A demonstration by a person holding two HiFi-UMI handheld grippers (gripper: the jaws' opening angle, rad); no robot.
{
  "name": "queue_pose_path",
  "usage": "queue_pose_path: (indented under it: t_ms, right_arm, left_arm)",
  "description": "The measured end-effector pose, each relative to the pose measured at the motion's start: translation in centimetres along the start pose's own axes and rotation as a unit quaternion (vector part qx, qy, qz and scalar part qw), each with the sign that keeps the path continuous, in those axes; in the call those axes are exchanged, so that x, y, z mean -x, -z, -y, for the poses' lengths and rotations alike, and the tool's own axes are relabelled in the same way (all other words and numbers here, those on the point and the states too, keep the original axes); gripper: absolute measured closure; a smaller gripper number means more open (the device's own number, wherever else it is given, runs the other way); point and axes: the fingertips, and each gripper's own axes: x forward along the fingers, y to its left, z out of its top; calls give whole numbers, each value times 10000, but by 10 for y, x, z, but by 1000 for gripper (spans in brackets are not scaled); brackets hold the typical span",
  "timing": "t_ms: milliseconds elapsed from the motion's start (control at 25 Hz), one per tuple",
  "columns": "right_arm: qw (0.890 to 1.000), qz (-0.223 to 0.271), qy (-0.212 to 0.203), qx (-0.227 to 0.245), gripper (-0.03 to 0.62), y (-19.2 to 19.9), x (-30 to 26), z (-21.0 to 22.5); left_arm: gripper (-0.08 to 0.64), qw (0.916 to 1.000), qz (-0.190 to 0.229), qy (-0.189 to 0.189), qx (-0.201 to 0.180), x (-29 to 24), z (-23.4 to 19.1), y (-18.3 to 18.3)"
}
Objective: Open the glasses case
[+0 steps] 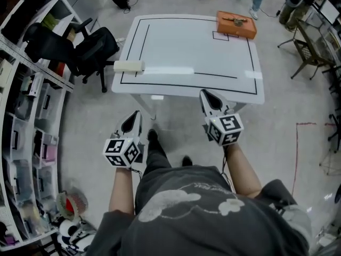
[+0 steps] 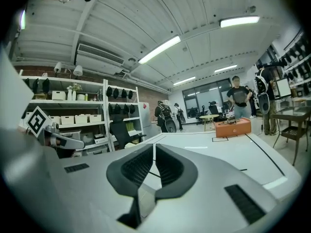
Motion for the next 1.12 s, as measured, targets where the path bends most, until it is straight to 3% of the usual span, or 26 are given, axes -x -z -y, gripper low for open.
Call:
queue_pose_path:
  t_ms: [360,600,840,1120]
  right_arm:
    - [9990,-340,-178,249,446,1,-87,-19]
    - [9940,-913,-122,592,316,12,-167,-37]
    - [9860,-1414,-365,805,276,36,-233,-56]
    - [9824,-1654,-244,839,275,41,-274,-62]
  left_arm:
    - [557,9997,-139,-208,65,-36,-85,-10]
    - [557,9990,-381,-241,24,-68,-149,-20]
    - [557,9965,-754,-371,-7,-101,-212,-22]
    - [557,9927,-1160,-317,115,-135,-263,-13]
